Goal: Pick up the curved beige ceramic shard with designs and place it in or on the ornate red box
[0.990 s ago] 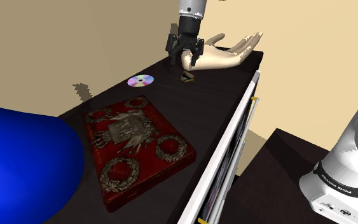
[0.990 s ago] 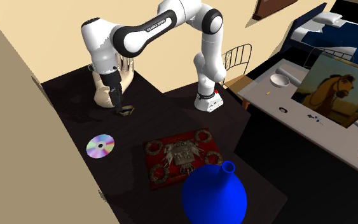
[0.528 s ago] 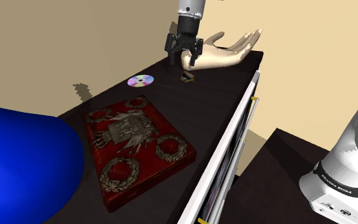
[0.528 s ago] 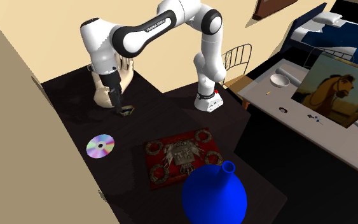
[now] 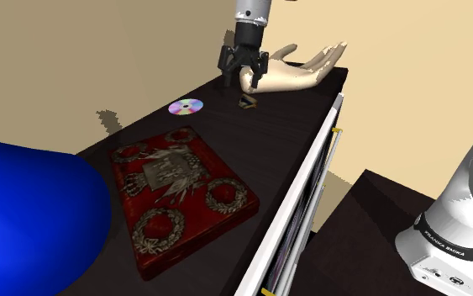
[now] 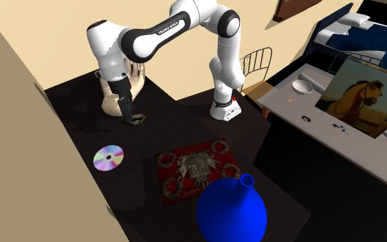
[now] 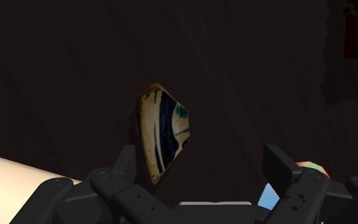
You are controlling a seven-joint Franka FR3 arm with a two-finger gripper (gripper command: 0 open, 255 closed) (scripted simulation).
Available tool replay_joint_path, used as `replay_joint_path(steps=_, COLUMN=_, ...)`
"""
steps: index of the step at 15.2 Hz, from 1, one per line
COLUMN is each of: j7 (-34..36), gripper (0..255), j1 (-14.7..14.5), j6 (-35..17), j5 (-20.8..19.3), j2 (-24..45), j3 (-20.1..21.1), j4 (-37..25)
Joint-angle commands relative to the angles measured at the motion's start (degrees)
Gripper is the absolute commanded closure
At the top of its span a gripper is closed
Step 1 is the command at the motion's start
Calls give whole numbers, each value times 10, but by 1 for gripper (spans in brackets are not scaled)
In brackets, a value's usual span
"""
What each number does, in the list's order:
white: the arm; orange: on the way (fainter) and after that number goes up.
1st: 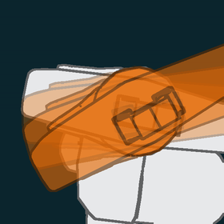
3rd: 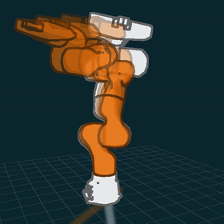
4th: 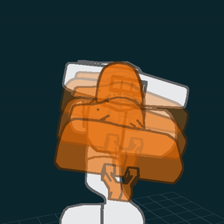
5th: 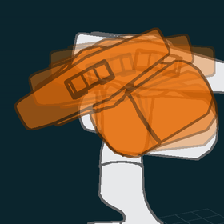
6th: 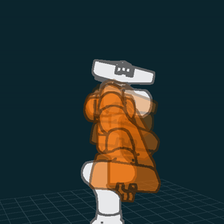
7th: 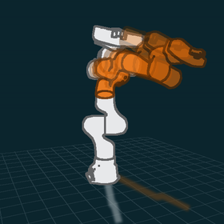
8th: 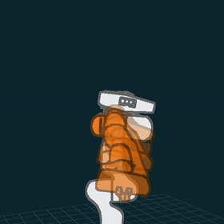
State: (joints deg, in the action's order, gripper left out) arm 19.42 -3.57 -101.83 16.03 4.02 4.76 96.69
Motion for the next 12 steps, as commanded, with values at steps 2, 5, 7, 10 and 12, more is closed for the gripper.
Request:
replay_joint_path(steps=2, j7=-1, gripper=255, j1=-2, j6=2, j5=1, j2=20, j3=1, j4=1)
replay_joint_path(steps=5, j7=5, gripper=255, j1=-1, j6=24, j5=0, j2=20, j3=1, j4=-22)
replay_joint_path(steps=7, j7=9, gripper=255, j1=-2, j6=39, j5=0, j2=21, j3=0, j4=-38)
replay_joint_path(steps=10, j7=15, gripper=255, j1=-1, j6=62, j5=-1, j2=23, j3=0, j4=-64)
replay_joint_path(steps=12, j7=19, gripper=255, j1=-1, j6=77, j5=-2, j2=25, j3=-1, j4=-82)
